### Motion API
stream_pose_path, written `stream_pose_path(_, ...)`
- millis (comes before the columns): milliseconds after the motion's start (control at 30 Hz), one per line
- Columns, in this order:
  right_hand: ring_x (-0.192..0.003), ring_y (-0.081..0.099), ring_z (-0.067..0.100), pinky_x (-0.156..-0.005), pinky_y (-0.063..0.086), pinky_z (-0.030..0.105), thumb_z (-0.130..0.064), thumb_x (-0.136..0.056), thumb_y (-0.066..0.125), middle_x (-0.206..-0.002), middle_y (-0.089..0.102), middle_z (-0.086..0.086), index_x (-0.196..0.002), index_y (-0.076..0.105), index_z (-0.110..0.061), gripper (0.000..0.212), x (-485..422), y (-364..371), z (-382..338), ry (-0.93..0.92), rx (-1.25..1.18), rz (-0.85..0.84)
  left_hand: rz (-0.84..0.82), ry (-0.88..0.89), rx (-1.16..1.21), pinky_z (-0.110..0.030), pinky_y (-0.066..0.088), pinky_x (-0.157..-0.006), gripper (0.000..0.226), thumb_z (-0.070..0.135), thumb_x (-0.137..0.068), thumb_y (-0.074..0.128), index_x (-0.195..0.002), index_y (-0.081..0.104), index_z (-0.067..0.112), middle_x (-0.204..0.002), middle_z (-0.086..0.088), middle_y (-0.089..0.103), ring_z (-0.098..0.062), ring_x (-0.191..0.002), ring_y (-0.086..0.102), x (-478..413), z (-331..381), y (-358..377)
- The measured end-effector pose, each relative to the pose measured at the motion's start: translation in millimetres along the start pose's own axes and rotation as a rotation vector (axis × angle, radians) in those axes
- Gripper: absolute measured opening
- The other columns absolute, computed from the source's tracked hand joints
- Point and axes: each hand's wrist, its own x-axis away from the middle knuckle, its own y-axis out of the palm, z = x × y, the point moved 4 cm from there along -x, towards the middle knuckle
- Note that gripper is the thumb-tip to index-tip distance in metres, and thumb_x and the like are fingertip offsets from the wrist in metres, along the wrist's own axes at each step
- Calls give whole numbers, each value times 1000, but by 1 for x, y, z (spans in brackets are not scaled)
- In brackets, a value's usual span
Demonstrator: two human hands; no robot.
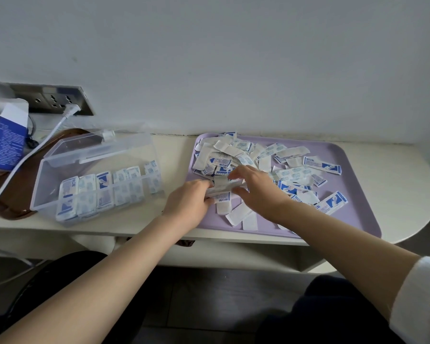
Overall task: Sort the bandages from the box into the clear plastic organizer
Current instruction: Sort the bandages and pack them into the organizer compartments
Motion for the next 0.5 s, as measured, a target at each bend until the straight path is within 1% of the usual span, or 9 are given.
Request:
stream_pose_path(67,-99,55,19,-80,38,22,-15,-94,53,-116,58,6,-107,61,-9,16,1,-2,-5,-23,-4,31,-5,-5,-8,-28,34,-67,12,20,-92,54,-100,58,13,-107,-6,62,-29,-100,56,0,1,1)
stream_pose_path(133,-97,59,23,-81,44,29,-14,-94,52,-109,63,7,-101,63,-8,14,0,-4,-6,-23,-4,58,-7,-7,-17,-28,34,-66,11,19,-92,54,-100,58,13,-105,-7,63,-31,-100,57,1,2,0)
stream_pose_path(233,-84,61,23,-74,49,33,-11,-96,49,-97,68,5,-100,61,-9,13,-4,-13,1,30,15,139,-9,-13,-6,-28,35,-65,10,15,-90,54,-98,60,14,-103,-6,65,-31,-99,58,1,-1,0)
stream_pose_path(333,-81,61,30,-70,50,37,-10,-96,46,-92,68,10,-100,60,-9,15,-7,-21,17,104,87,199,-13,-14,19,-27,37,-65,9,14,-88,57,-96,62,17,-100,0,66,-26,-94,58,1,-3,1)
stream_pose_path(400,-82,61,31,-71,49,36,-11,-97,45,-93,68,13,-103,62,-9,19,-7,-22,25,148,121,174,-17,-12,23,-27,36,-64,7,15,-88,57,-94,60,18,-99,1,66,-24,-91,57,1,-3,2)
stream_pose_path(467,-86,61,30,-74,49,34,-9,-96,45,-98,68,13,-105,65,-9,22,-6,-16,27,143,74,83,-28,-7,19,-27,35,-65,8,14,-89,56,-95,59,18,-102,2,65,-24,-93,56,1,-1,3)
stream_pose_path(500,-89,62,29,-76,47,30,-8,-96,45,-101,68,13,-106,66,-9,24,-6,-11,24,121,48,25,-33,-6,15,-27,35,-65,9,14,-89,55,-97,57,18,-104,2,64,-24,-94,56,1,-1,3)
